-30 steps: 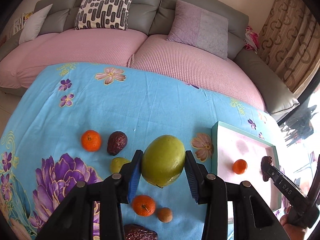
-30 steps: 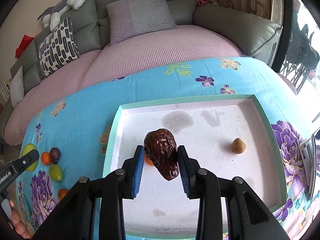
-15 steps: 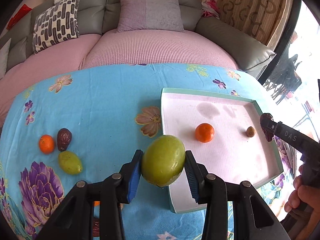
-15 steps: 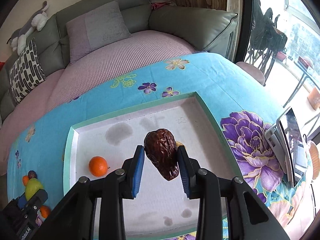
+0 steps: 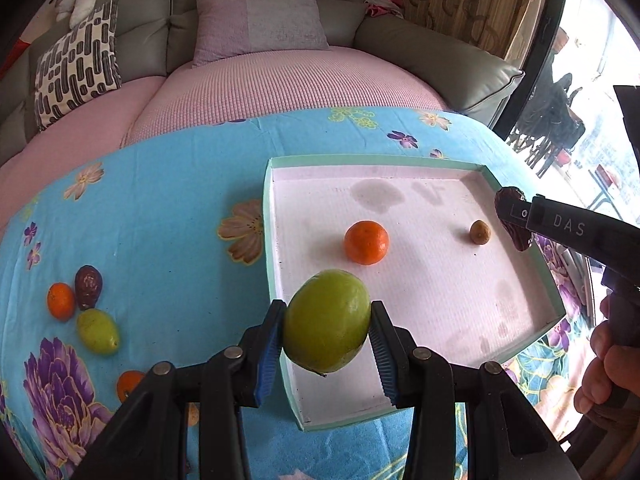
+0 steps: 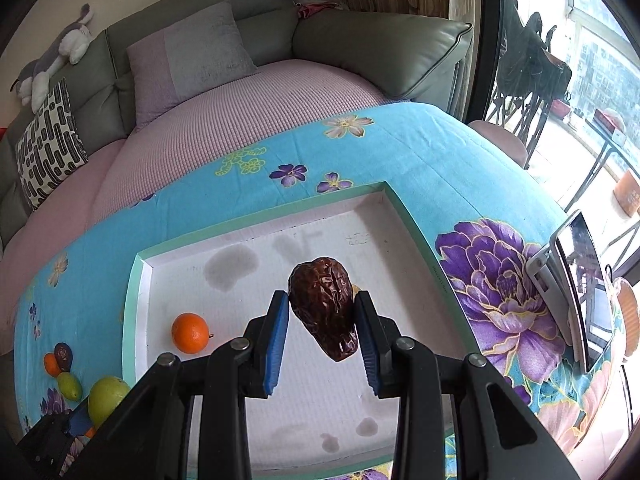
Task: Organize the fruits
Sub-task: 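Carry the date with the right tool while the left tool carries the pear over the tray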
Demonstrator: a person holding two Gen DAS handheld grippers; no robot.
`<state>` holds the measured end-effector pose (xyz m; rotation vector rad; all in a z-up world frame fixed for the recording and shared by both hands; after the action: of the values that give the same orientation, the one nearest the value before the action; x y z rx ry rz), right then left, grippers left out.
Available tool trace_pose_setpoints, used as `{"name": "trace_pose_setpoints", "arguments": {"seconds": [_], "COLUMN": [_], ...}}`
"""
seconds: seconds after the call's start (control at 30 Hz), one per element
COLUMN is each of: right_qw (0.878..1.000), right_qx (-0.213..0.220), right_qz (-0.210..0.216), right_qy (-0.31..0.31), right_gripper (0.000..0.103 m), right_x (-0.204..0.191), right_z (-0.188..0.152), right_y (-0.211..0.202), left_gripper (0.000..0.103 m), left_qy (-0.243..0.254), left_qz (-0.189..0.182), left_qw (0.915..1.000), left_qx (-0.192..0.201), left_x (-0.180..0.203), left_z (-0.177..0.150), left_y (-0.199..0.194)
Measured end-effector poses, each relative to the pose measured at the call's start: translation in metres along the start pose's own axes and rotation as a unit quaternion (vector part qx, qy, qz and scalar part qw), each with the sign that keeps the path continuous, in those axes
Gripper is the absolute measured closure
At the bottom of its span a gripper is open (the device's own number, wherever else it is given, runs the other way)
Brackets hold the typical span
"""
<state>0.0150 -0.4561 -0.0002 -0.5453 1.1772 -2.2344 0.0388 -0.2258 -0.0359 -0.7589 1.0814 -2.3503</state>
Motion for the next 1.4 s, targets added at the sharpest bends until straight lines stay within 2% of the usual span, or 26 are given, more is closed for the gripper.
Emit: {"name": "trace_pose_setpoints", "arguments": {"seconds": [0.37,0.93,1.4], "right_qw": [0.999,0.996,0.996], "right_qx": [-0.045,-0.083,-0.082], "right_qz": [-0.002,-0.013,-0.016], "right_qy": [-0.014,-0.030,-0.038], "right_gripper": [0.068,0.068,0.068], "right_x": [-0.009,-0.013,-0.015], "right_z": [-0.010,-0.018,-0.018], "right_y": [0.027,0.050,0.051], "left_gripper": [0.059,0.059,0.059], "left_qy": [0.002,-0.001,0.005], "left_qz": [-0.004,0.000,-0.004], "left_qw": [0.9996,0.9985,0.9974], "left_qx": [-0.028,-0.055,-0.072], "left_x": [0.001,-0.001,0.003], "left_z": [-0.007,-0.013,-0.017], "left_y": [0.019,0.032,0.039]}}
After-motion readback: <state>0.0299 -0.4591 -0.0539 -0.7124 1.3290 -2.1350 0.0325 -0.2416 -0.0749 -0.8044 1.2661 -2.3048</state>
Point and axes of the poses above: each gripper's, at about its wrist camera, not at the fingertips, and y roughly the way its jaws point, x to its right, z to its top, the point moved 3 cm from there along y, roughly the way its jaws point, and after that the axes turned 12 degrees about -z, right-handed, at the moved point
